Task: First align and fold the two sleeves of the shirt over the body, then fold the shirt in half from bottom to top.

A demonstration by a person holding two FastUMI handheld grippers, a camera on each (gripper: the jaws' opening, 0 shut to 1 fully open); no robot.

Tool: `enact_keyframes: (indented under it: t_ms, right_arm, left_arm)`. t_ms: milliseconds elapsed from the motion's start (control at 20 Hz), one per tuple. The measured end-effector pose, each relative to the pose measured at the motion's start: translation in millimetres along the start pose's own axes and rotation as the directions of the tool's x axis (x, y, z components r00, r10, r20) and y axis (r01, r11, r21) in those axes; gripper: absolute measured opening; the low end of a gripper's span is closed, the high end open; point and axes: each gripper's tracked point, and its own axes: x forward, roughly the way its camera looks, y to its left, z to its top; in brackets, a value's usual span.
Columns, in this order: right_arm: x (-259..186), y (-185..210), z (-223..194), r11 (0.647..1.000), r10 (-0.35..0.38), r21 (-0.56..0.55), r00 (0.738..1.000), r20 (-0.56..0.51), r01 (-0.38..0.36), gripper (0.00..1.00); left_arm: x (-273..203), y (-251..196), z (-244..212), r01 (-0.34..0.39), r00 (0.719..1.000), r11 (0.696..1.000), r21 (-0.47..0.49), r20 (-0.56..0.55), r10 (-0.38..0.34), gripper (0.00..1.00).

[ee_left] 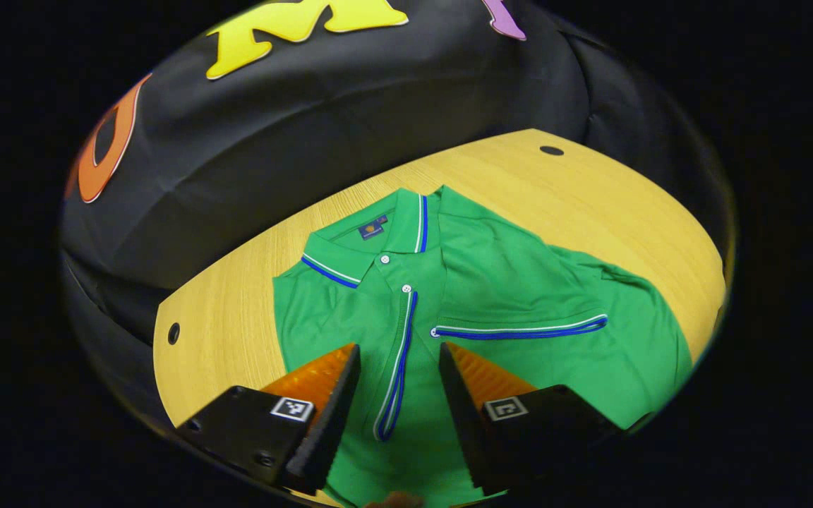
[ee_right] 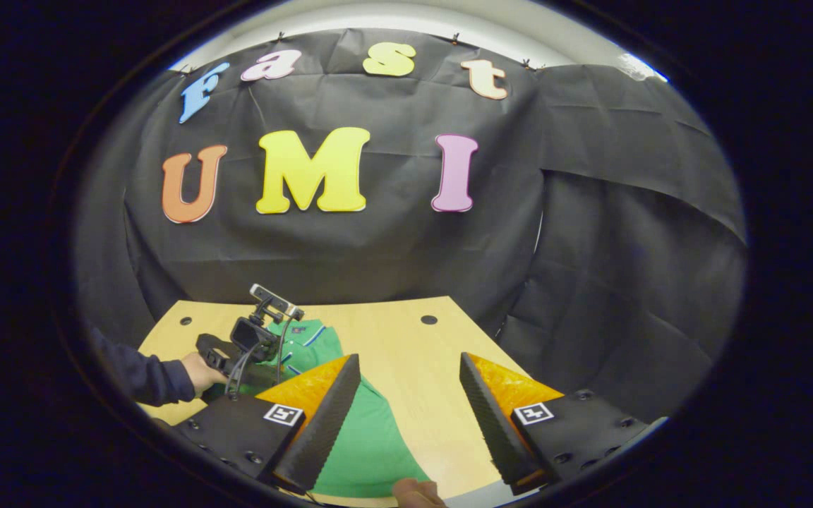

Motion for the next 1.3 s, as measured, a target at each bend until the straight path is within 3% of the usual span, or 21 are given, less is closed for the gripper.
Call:
enact_keyframes:
  t_ms: [100,250,450,700,750,800,900,950,1100,1300]
  right_arm:
    - [-2,1,9,1.000,0.011,-0.005,1.000,0.023,-0.011,0.92]
    - [2,3,25,0.999,0.041,-0.012,0.997,0.060,-0.040,0.91]
    - [11,14,37,0.995,0.095,-0.011,0.991,0.095,-0.094,0.91]
    - [19,25,15,0.982,0.173,-0.092,0.983,0.062,-0.167,0.92]
    - [19,27,6,0.976,0.188,-0.118,0.981,0.048,-0.181,0.94]
    - [18,26,-2,0.970,0.201,-0.143,0.979,0.032,-0.194,0.94]
    - [16,29,-24,0.957,0.237,-0.169,0.971,-0.015,-0.236,0.93]
    - [14,33,-36,0.948,0.263,-0.171,0.964,-0.048,-0.267,0.94]
    - [16,35,-76,0.929,0.283,-0.202,0.948,-0.144,-0.308,0.92]
    - [23,34,-134,0.909,0.282,-0.224,0.915,-0.289,-0.351,0.93]
  left_arm:
    - [-33,12,17,-0.018,0.997,0.998,-0.055,0.080,0.023,0.83]
    - [-97,35,45,-0.046,0.977,0.992,-0.117,0.204,0.069,0.87]
    - [-181,60,63,-0.079,0.924,0.978,-0.193,0.354,0.145,0.88]
    - [-266,77,37,-0.105,0.887,0.946,-0.305,0.401,0.228,0.91]
    - [-280,82,29,-0.126,0.879,0.940,-0.317,0.404,0.254,0.99]
    - [-290,88,19,-0.158,0.871,0.932,-0.326,0.399,0.288,0.91]
    - [-296,92,-4,-0.223,0.849,0.912,-0.344,0.391,0.355,0.92]
    - [-297,91,-16,-0.239,0.852,0.907,-0.346,0.374,0.367,0.93]
    - [-284,76,-67,-0.239,0.898,0.912,-0.333,0.281,0.338,0.96]
    - [-260,47,-135,-0.205,0.959,0.916,-0.345,0.114,0.258,0.99]
